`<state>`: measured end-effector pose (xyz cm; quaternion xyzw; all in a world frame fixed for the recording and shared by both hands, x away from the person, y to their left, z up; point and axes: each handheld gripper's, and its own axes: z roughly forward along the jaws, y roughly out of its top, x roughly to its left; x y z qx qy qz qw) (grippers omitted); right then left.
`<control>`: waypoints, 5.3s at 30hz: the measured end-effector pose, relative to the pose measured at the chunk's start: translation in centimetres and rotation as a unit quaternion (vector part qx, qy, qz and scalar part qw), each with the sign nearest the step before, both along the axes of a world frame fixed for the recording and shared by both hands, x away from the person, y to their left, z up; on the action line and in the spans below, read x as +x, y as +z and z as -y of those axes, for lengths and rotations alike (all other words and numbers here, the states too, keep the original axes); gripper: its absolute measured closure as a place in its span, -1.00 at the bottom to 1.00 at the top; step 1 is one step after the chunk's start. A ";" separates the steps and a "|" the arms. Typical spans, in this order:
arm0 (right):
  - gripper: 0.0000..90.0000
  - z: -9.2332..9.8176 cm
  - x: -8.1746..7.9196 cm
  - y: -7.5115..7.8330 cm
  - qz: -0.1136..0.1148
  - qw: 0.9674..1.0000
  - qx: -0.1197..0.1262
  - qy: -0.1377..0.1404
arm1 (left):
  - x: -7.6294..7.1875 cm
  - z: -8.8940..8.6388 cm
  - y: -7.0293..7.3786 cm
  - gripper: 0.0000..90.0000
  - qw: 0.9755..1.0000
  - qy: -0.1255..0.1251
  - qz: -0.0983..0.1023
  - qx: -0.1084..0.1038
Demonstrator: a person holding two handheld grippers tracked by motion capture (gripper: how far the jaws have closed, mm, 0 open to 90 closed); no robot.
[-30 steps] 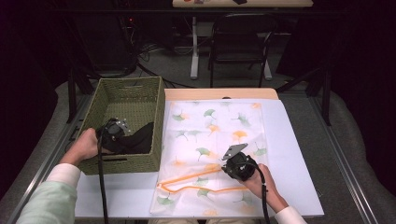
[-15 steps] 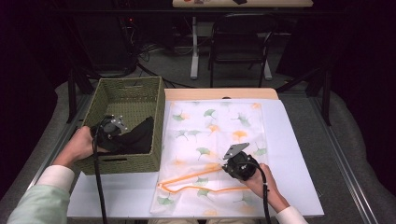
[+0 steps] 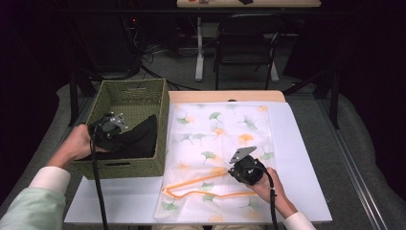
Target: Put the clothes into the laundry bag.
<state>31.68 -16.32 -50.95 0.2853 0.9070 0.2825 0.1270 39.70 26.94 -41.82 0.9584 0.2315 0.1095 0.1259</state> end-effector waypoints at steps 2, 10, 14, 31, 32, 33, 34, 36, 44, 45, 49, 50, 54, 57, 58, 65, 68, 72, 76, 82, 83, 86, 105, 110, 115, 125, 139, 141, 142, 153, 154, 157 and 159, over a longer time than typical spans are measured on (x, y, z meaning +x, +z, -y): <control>0.96 0.0 0.0 0.0 0.002 1.000 -0.001 -0.001 | -0.1 -0.2 0.5 0.43 1.000 0.002 0.003 -0.003; 0.96 0.0 0.0 0.0 0.002 1.000 0.000 0.000 | -0.3 0.1 2.6 0.43 1.000 -0.003 0.012 0.007; 0.96 0.0 0.0 0.1 0.002 1.000 0.000 -0.001 | -0.2 0.1 2.9 0.43 1.000 -0.008 0.013 0.010; 0.97 0.1 0.0 0.1 0.000 1.000 0.003 -0.002 | -1.6 1.6 6.8 0.43 0.998 -0.025 0.033 0.045; 0.97 0.1 -0.1 0.1 0.001 1.000 0.003 -0.002 | -1.7 1.6 7.1 0.43 0.998 -0.026 0.036 0.042; 0.97 0.2 0.0 0.1 0.002 1.000 0.004 -0.001 | -1.8 1.6 7.4 0.43 0.998 -0.024 0.036 0.038; 0.97 0.2 0.0 0.1 0.001 1.000 0.003 -0.001 | -1.9 1.7 7.7 0.43 0.998 -0.027 0.038 0.039; 0.97 0.1 -0.1 0.1 0.000 1.000 0.003 -0.003 | -2.0 1.7 8.2 0.43 0.998 -0.027 0.038 0.038; 0.97 0.1 -0.1 0.2 0.000 1.000 0.003 -0.004 | -2.6 2.1 9.2 0.43 0.999 -0.026 0.027 0.018; 0.97 0.1 -0.1 0.2 0.000 1.000 0.003 -0.004 | -2.6 2.1 9.2 0.43 0.999 -0.026 0.027 0.018; 0.97 0.1 -0.1 0.2 0.001 1.000 0.003 -0.004 | -4.0 3.8 9.6 0.43 0.999 -0.035 0.013 0.007; 0.97 0.1 -0.1 0.2 0.001 1.000 0.003 -0.004 | -4.4 4.4 9.6 0.43 1.000 -0.024 0.007 0.005; 0.97 0.2 -0.1 0.2 0.001 1.000 0.003 -0.001 | -5.2 5.4 9.6 0.43 1.000 -0.028 0.009 0.004; 0.97 0.2 -0.1 0.2 0.000 1.000 0.005 -0.004 | -5.7 6.0 9.7 0.43 0.999 -0.040 0.006 -0.006; 0.97 0.2 -0.1 0.2 0.000 1.000 0.005 -0.004 | -5.8 6.2 9.8 0.43 0.999 -0.041 0.005 -0.008; 0.97 0.1 -0.1 0.2 -0.001 1.000 0.003 -0.005 | -7.5 7.9 9.3 0.43 0.998 -0.060 -0.007 -0.025; 0.97 0.1 -0.1 0.3 0.001 1.000 0.004 -0.007 | -8.2 8.7 8.9 0.43 0.997 -0.070 -0.015 -0.029; 0.97 0.0 -0.1 0.3 0.003 1.000 0.003 -0.007 | -8.9 9.6 8.3 0.43 0.997 -0.067 -0.017 -0.021; 0.97 0.0 -0.1 0.3 0.003 1.000 0.002 -0.011 | -9.5 10.7 7.5 0.42 0.996 -0.080 -0.031 -0.024; 0.97 0.1 -0.1 0.5 0.002 1.000 0.004 -0.017 | -10.3 12.2 6.0 0.42 0.992 -0.102 -0.055 -0.055; 0.97 0.1 0.0 0.5 0.004 1.000 0.004 -0.017 | -10.5 12.5 5.7 0.42 0.991 -0.108 -0.057 -0.055; 0.97 0.1 0.0 0.5 0.004 1.000 0.004 -0.020 | -10.8 13.6 4.5 0.42 0.989 -0.121 -0.069 -0.059; 0.97 0.7 0.1 1.4 0.017 0.999 0.018 -0.032 | -11.0 17.9 -2.0 0.41 0.976 -0.139 -0.133 -0.104; 0.97 0.7 0.2 1.6 0.019 0.999 0.025 -0.037 | -10.8 18.6 -3.4 0.40 0.975 -0.141 -0.136 -0.107; 0.97 0.6 0.1 1.8 0.020 0.999 0.026 -0.038 | -10.6 19.0 -4.6 0.39 0.974 -0.134 -0.147 -0.108; 0.97 0.7 0.0 2.7 0.023 0.998 0.043 -0.039 | -9.4 19.4 -7.3 0.37 0.975 -0.096 -0.156 -0.124; 0.97 1.5 -0.3 4.4 0.032 0.996 0.064 -0.050 | -8.0 19.6 -7.4 0.25 0.981 -0.021 -0.133 -0.141; 0.97 1.6 -0.3 4.3 0.030 0.996 0.063 -0.051 | -8.0 19.4 -7.4 0.14 0.980 -0.022 -0.137 -0.144; 0.97 1.6 -0.3 4.3 0.031 0.996 0.064 -0.050 | -8.2 19.4 -7.3 0.04 0.982 -0.028 -0.122 -0.142; 0.97 1.6 -0.3 4.2 0.029 0.996 0.063 -0.051 | -9.9 16.0 -6.7 -0.53 0.983 -0.054 -0.104 -0.140; 0.97 1.6 -0.3 4.2 0.029 0.996 0.063 -0.050 | -10.1 15.8 -6.9 -0.53 0.983 -0.053 -0.104 -0.144; 0.96 1.6 -0.3 4.1 0.026 0.996 0.062 -0.051 | -10.6 15.5 -7.3 -0.53 0.983 -0.065 -0.103 -0.136; 0.97 1.6 -0.3 4.0 0.025 0.997 0.061 -0.051 | -10.7 15.6 -7.6 -0.53 0.985 -0.069 -0.096 -0.124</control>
